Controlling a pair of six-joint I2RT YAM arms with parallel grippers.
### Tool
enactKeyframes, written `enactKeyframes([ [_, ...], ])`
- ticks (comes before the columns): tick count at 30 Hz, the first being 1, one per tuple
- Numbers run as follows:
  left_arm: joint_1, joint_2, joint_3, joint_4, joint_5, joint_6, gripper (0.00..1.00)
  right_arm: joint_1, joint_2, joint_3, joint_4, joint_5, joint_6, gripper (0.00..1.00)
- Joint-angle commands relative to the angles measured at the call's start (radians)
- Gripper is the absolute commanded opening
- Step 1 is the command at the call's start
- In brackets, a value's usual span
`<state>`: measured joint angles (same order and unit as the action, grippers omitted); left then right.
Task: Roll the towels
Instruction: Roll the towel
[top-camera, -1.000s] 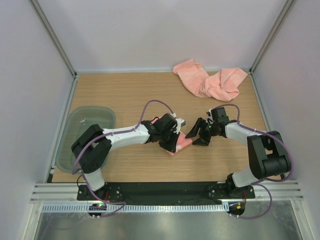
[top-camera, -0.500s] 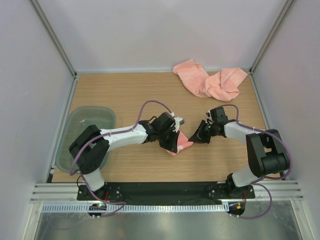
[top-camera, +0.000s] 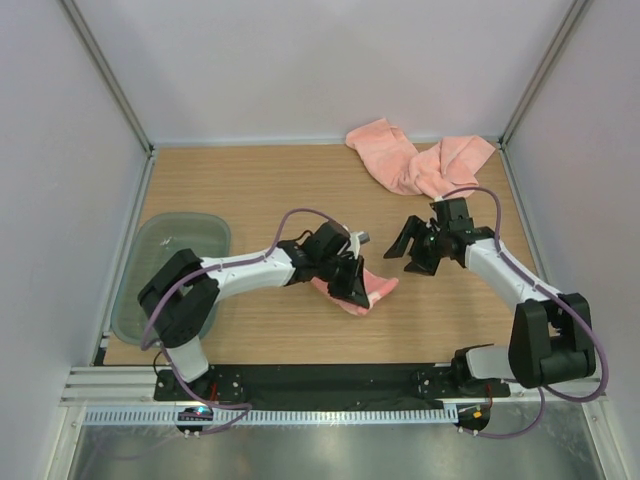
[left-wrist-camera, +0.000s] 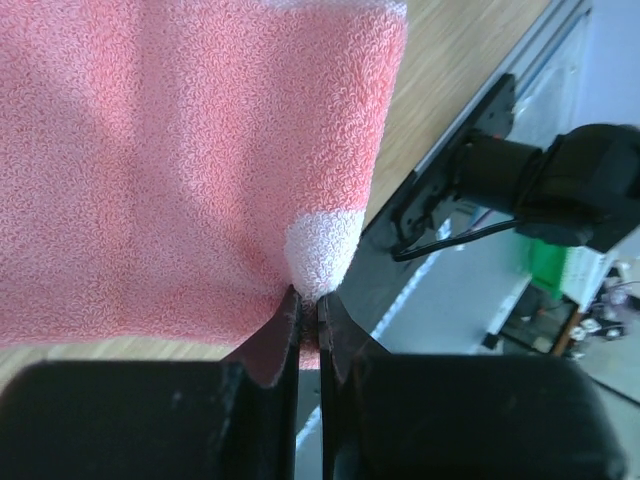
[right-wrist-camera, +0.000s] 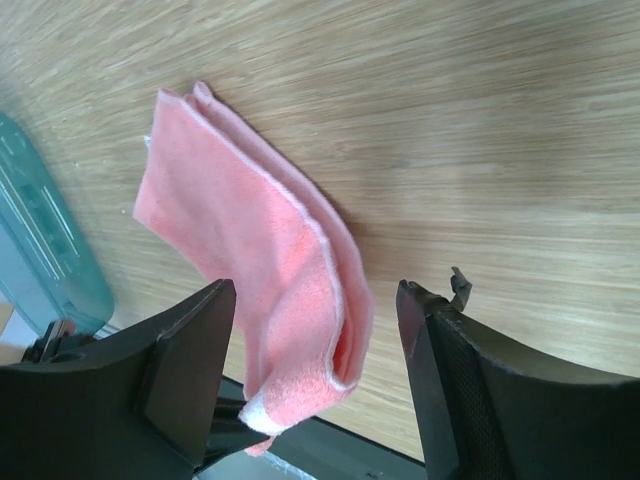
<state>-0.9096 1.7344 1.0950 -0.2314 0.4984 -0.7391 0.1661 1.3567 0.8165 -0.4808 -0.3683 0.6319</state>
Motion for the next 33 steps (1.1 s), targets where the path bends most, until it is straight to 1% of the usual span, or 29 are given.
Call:
enactKeyframes([
  [1,0.026,0.017,-0.014,0.115,0.089,-0.141,0.03,0.0,-0.083,0.015,-0.024,-0.023,-0.028,0.72],
  [5,0.046,0.065,-0.03,0.127,0.095,-0.204,0.03,0.0,-0.137,-0.013,0.021,-0.098,-0.024,0.68],
  [11,0.087,0.1,-0.118,0.227,0.141,-0.362,0.02,0.003,-0.188,-0.054,0.085,-0.205,-0.014,0.58],
  [12,0.09,0.112,-0.133,0.295,0.15,-0.382,0.02,0.001,-0.197,-0.062,0.097,-0.224,-0.002,0.56],
  [13,0.097,0.117,-0.161,0.326,0.166,-0.422,0.02,0.001,-0.2,-0.075,0.11,-0.237,0.005,0.55],
  [14,0.1,0.122,-0.17,0.354,0.176,-0.442,0.02,0.001,-0.203,-0.083,0.135,-0.265,0.011,0.51],
  [15,0.103,0.129,-0.185,0.412,0.184,-0.462,0.02,0.001,-0.208,-0.1,0.149,-0.279,0.029,0.49],
  [16,0.106,0.14,-0.205,0.438,0.201,-0.509,0.02,0.001,-0.211,-0.109,0.168,-0.293,0.04,0.48],
  [19,0.121,0.16,-0.228,0.497,0.215,-0.572,0.02,0.015,-0.217,-0.143,0.238,-0.336,0.075,0.43],
  [22,0.138,0.168,-0.236,0.495,0.215,-0.594,0.02,0.03,-0.223,-0.169,0.289,-0.359,0.09,0.4],
  [28,0.167,0.203,-0.211,0.426,0.256,-0.612,0.02,0.059,-0.196,-0.235,0.396,-0.386,0.111,0.3],
  [33,0.187,0.243,-0.211,0.452,0.316,-0.654,0.02,0.073,-0.15,-0.29,0.476,-0.383,0.13,0.23],
])
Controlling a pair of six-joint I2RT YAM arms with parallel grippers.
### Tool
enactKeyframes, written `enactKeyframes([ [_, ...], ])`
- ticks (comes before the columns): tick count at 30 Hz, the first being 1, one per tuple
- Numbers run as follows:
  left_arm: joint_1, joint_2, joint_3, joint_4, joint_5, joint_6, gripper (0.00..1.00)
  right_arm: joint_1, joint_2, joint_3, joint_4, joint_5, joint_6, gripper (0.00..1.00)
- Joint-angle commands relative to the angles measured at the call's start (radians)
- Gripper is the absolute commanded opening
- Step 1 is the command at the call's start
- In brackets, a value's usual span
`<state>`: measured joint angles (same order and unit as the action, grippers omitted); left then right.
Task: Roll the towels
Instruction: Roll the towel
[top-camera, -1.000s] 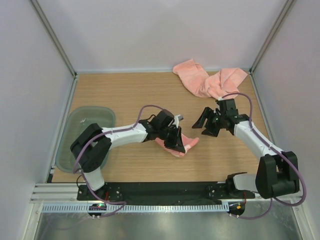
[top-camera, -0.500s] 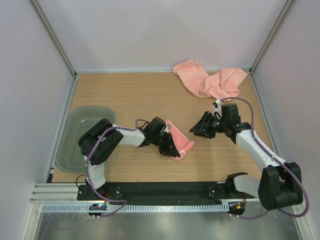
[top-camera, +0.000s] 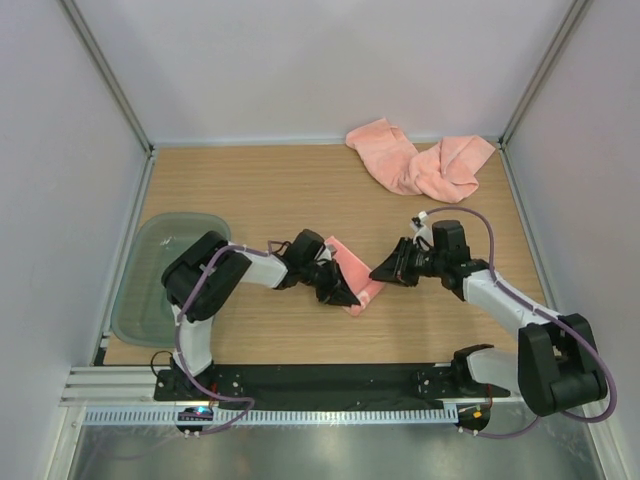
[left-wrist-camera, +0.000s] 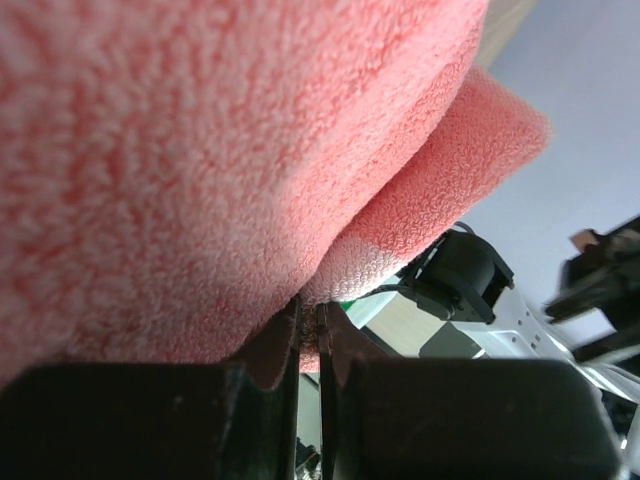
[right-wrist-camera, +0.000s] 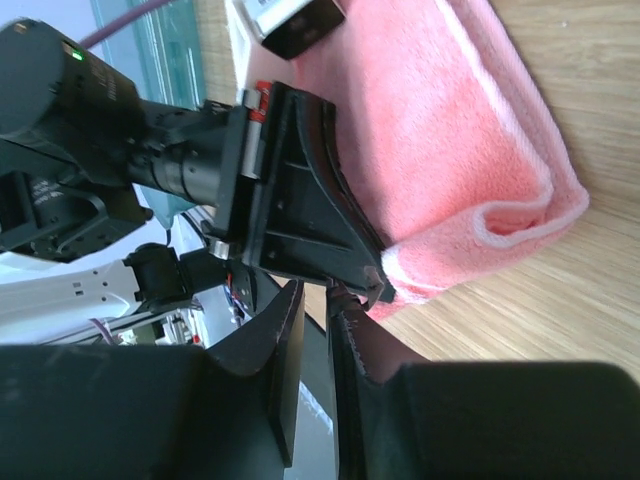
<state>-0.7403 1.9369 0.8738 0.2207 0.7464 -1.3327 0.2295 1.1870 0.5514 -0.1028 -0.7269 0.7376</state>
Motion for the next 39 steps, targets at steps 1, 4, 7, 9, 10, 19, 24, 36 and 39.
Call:
enactKeyframes([
  [1,0.024,0.043,0.01,0.003,0.073,-0.065,0.02,0.01,0.029,-0.031,0.13,-0.025,0.026,0.22],
  [4,0.033,0.059,0.013,0.02,0.1,-0.086,0.02,0.011,0.066,-0.041,0.163,-0.022,0.022,0.18],
  [7,0.039,0.068,0.019,0.028,0.111,-0.097,0.02,0.011,0.114,-0.048,0.196,-0.022,0.019,0.17],
  [9,0.044,0.073,0.024,0.026,0.119,-0.099,0.02,0.011,0.153,-0.051,0.225,-0.025,0.019,0.15],
  [10,0.045,0.074,0.028,0.023,0.119,-0.099,0.03,0.011,0.17,-0.054,0.244,-0.025,0.019,0.14],
  [19,0.062,0.093,0.034,0.023,0.125,-0.1,0.03,0.011,0.279,-0.073,0.321,-0.025,0.017,0.12],
  [24,0.074,0.099,0.033,0.022,0.131,-0.097,0.03,0.011,0.313,-0.077,0.337,-0.008,0.008,0.12],
  [36,0.082,0.091,0.024,-0.026,0.12,-0.056,0.23,0.013,0.413,-0.076,0.388,0.038,0.003,0.09],
  [39,0.082,0.071,0.05,-0.13,0.082,0.018,0.32,0.011,0.421,-0.077,0.387,0.044,-0.001,0.09],
])
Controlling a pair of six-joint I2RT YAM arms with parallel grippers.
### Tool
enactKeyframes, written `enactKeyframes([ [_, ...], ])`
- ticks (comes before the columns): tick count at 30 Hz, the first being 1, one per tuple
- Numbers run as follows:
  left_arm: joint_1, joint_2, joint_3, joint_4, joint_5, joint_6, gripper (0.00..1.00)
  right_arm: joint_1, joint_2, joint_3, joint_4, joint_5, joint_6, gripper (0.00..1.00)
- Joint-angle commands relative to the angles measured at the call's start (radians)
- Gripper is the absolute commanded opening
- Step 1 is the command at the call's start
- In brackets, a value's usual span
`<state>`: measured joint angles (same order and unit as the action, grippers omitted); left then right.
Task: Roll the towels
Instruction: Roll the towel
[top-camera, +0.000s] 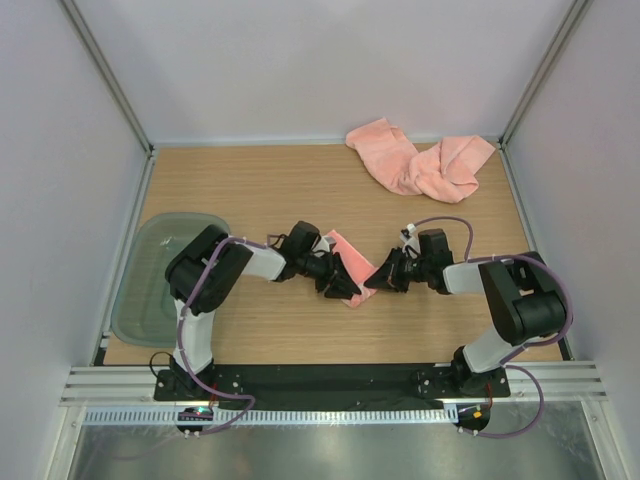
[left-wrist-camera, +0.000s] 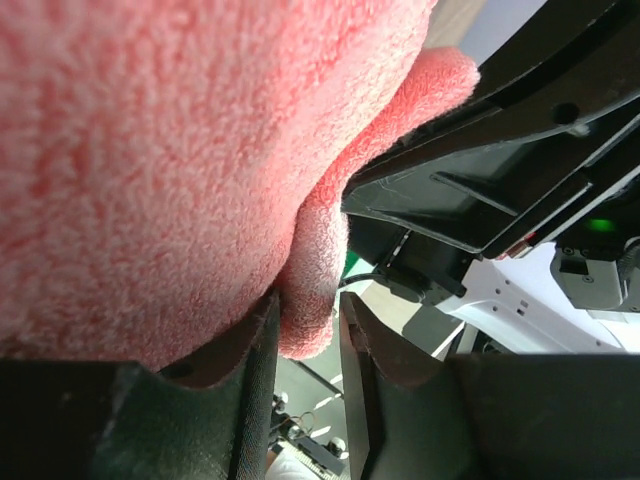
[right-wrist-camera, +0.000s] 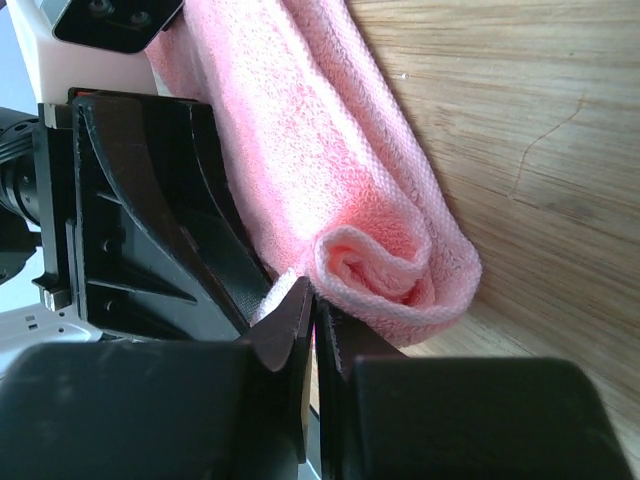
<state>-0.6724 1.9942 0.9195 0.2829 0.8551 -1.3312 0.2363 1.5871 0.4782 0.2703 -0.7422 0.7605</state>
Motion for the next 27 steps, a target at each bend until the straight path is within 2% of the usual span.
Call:
enactKeyframes([
  [1,0.016,-0.006,0.019,-0.249,-0.05,0.056,0.35,0.005,0.02,-0.007,0.017,0.061,-0.023,0.09],
  [4,0.016,-0.047,0.059,-0.374,-0.114,0.144,0.38,0.006,0.014,-0.009,0.018,0.067,-0.024,0.09],
  [8,0.005,-0.164,0.16,-0.676,-0.325,0.323,0.41,0.011,0.019,-0.006,0.015,0.072,-0.024,0.09],
  [9,-0.001,-0.184,0.197,-0.715,-0.429,0.393,0.41,0.012,0.019,-0.007,0.015,0.072,-0.026,0.09],
  [12,-0.047,-0.251,0.243,-0.795,-0.572,0.493,0.43,0.015,0.019,-0.003,0.012,0.073,-0.029,0.09],
  [20,-0.254,-0.275,0.337,-0.846,-0.783,0.629,0.47,0.017,0.025,0.0,0.006,0.075,-0.03,0.09],
  [27,-0.358,-0.227,0.374,-0.866,-0.927,0.673,0.52,0.017,0.028,0.005,0.003,0.075,-0.033,0.09],
])
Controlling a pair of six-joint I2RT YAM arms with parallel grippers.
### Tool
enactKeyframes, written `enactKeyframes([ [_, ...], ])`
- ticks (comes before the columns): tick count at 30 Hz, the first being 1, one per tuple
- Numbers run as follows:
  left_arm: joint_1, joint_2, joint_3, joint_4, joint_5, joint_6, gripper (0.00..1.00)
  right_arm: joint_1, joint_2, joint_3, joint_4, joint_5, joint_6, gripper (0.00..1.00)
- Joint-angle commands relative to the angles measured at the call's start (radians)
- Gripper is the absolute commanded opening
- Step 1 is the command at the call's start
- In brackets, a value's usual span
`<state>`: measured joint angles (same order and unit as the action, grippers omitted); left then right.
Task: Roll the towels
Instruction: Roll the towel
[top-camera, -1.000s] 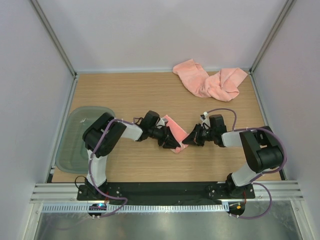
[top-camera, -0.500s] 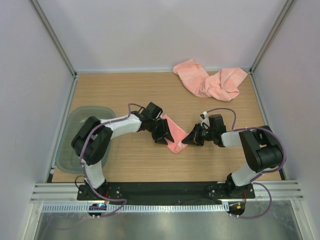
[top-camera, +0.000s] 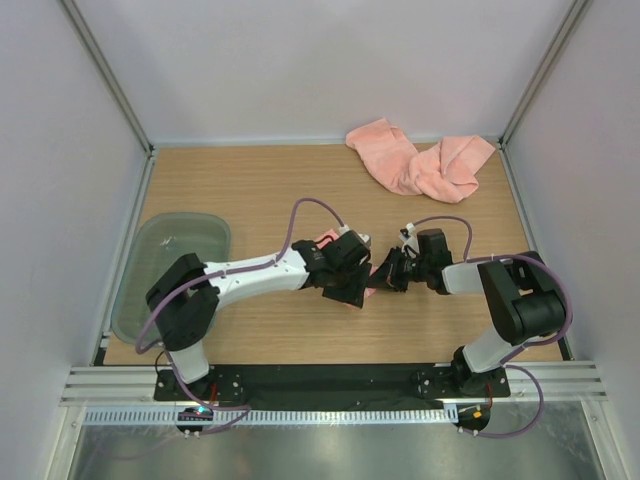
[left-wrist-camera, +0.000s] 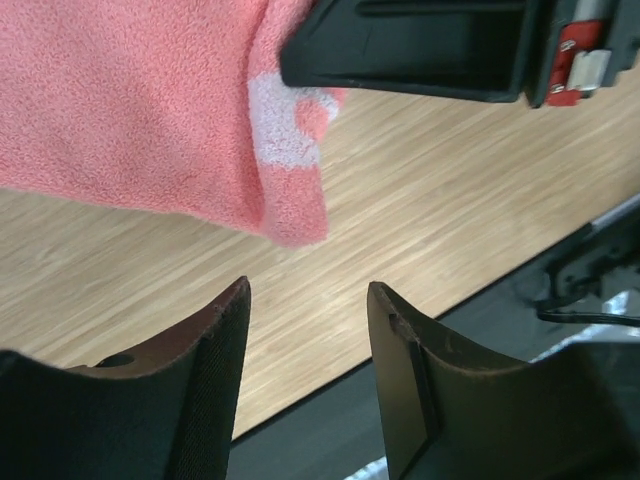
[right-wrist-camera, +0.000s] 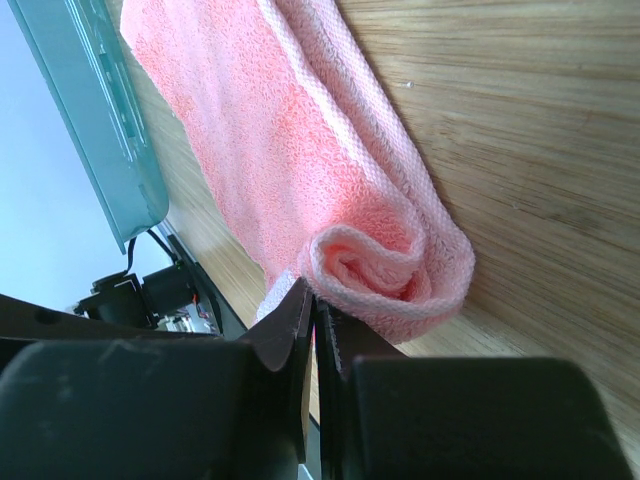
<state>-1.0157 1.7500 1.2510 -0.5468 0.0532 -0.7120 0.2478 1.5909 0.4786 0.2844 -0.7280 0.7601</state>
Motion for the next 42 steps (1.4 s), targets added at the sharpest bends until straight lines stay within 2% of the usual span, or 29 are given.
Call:
enactKeyframes([
  [1,-0.023,0.022,0.047,-0.036,-0.134,0.06,0.52,0.007,0.026,0.005,-0.011,0.059,-0.033,0.09],
  [9,-0.066,0.078,0.085,-0.044,-0.219,0.106,0.53,0.01,0.034,0.009,-0.01,0.055,-0.035,0.09],
  [21,-0.072,0.151,0.1,0.031,-0.19,0.137,0.51,0.011,0.037,0.011,-0.013,0.053,-0.036,0.09],
  [27,-0.067,0.154,0.099,0.096,-0.194,0.141,0.47,0.011,0.044,0.017,-0.017,0.045,-0.039,0.09],
  [30,-0.06,0.154,0.1,0.111,-0.187,0.138,0.39,0.013,0.046,0.02,-0.025,0.045,-0.041,0.09],
  [34,-0.041,0.146,0.078,0.116,-0.182,0.132,0.17,0.015,0.04,0.037,-0.053,0.047,-0.041,0.08],
  [37,-0.026,0.122,0.03,0.149,-0.139,0.115,0.08,0.016,0.023,0.045,-0.083,0.055,-0.045,0.07],
  [39,-0.003,0.1,0.002,0.165,-0.11,0.1,0.06,0.016,-0.002,0.066,-0.14,0.071,-0.067,0.07],
  [40,0.005,0.094,-0.011,0.188,-0.08,0.082,0.05,0.015,-0.04,0.086,-0.166,0.079,-0.074,0.08],
  [42,0.034,0.079,-0.053,0.208,-0.058,0.059,0.05,0.015,-0.089,0.112,-0.25,0.105,-0.096,0.21],
])
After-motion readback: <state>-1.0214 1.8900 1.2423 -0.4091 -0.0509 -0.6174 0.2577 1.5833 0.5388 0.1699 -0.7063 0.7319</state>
